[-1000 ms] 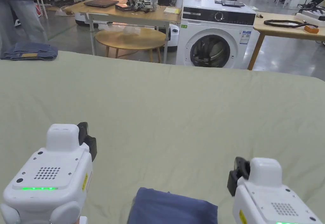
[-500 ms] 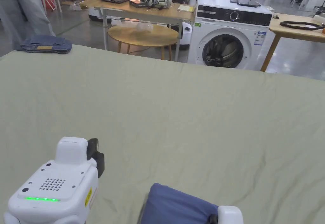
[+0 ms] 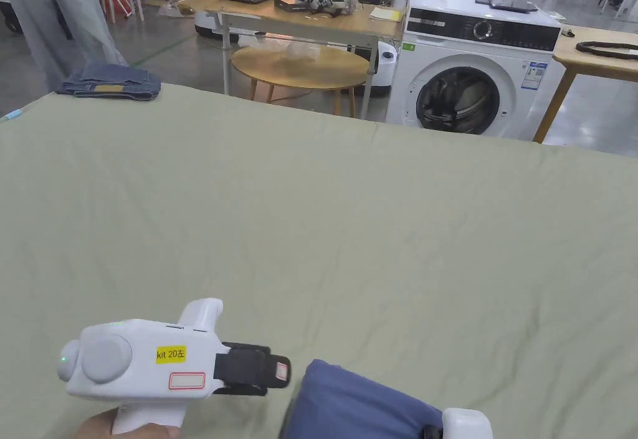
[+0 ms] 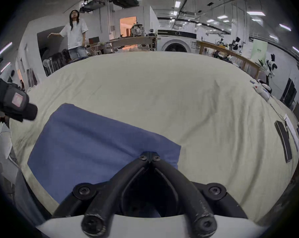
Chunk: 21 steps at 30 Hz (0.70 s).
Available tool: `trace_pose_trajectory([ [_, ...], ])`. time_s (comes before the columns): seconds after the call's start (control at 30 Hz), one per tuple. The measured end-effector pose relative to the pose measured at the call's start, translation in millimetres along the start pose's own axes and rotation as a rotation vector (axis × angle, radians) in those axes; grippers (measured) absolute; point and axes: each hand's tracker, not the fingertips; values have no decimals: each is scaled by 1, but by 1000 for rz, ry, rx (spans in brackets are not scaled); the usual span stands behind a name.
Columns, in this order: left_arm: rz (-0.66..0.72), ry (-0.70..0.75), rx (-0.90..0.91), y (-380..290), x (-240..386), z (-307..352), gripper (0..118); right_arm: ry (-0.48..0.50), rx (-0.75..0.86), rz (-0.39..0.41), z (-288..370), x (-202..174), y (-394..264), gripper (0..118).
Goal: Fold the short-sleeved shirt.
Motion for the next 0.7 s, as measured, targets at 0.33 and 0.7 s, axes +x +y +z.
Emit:
trace_pose_trajectory([
  [0.33,208,-206,-272,-12,-37,-81,71,5,1,-4,-1,2,-1,0],
  [0.7,260,-271,-199,-33,-37,-102,25,13,-6,-4,0,2,-1,0],
])
